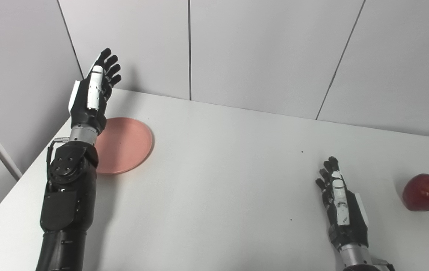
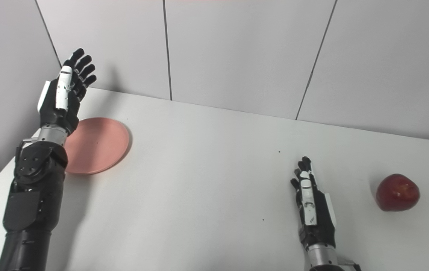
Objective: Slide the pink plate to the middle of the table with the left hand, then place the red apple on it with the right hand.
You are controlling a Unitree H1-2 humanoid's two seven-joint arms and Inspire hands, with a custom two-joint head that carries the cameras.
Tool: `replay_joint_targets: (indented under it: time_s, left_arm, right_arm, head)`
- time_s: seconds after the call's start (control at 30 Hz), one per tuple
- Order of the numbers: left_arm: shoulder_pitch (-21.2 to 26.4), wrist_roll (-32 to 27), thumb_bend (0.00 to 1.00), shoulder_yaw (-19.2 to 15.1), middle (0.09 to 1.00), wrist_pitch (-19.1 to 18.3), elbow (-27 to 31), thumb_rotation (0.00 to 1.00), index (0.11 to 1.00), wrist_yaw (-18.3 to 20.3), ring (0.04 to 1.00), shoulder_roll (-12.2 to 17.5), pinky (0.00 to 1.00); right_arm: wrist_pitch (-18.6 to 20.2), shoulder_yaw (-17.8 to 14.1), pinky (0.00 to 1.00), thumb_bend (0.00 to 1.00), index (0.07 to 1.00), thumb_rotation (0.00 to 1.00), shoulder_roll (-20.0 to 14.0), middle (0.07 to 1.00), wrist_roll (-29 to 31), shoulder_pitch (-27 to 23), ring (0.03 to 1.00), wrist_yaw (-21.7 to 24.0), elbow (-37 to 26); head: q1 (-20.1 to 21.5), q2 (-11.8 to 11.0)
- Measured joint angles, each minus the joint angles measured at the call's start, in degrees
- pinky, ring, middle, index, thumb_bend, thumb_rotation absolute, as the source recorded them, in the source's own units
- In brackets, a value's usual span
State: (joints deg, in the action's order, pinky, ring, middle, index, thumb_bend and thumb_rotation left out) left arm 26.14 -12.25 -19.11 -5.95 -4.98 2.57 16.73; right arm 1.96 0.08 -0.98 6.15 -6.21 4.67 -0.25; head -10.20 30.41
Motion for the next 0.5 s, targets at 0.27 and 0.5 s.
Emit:
replay_joint_targets:
  time_s: [0.27, 0.5]
  left_arm:
    - [0.1, -1.5, 0.38, -2.3, 0.937, 0.0, -2.9, 1.00, 0.918, -0.5, 0.942, 2.3, 0.94]
    - [0.1, -3.6, 0.38, -4.1, 0.954, 0.2, -5.3, 1.00, 0.933, -0.1, 0.955, 5.6, 0.95]
  right_arm:
    - [0.0, 0.0, 1.00, 0.24, 1.000, 1.00, 0.0, 1.000, 0.0, 0.0, 1.000, 0.1, -0.1]
    - [0.0, 0.0, 1.00, 0.23, 1.000, 1.00, 0.0, 1.000, 0.1, 0.2, 1.000, 0.1, -0.2]
  head:
    - [-0.1, 0.1]
    - [-0.1, 0.2]
